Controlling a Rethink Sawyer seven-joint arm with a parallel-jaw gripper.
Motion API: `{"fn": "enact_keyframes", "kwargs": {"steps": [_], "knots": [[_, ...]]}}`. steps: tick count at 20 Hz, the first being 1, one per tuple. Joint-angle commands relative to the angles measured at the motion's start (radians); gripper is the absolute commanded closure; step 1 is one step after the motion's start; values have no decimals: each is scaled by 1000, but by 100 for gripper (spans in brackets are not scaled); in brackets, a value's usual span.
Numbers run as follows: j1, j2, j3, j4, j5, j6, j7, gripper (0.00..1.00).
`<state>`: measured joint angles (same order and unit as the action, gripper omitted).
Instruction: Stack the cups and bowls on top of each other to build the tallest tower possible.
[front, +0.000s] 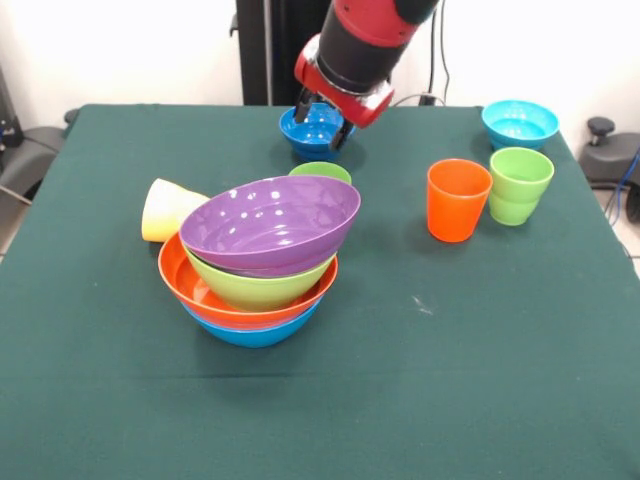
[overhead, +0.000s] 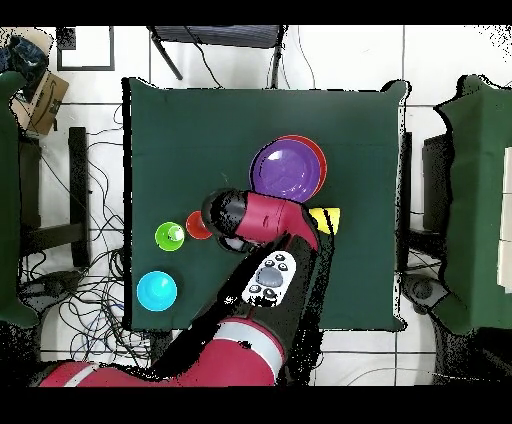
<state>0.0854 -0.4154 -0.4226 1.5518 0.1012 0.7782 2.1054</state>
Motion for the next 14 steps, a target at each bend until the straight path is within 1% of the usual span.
{"fn": "enact_keyframes", "kwargs": {"steps": [1, 7, 11, 14], "knots": [[-1, 82, 90, 53, 17, -99, 186, 0], [-1, 77, 85, 87, 16, -90, 168, 0], [17, 70, 77, 114, 21, -87, 184, 0], [28, 80, 79, 120, 33, -92, 203, 0]]}}
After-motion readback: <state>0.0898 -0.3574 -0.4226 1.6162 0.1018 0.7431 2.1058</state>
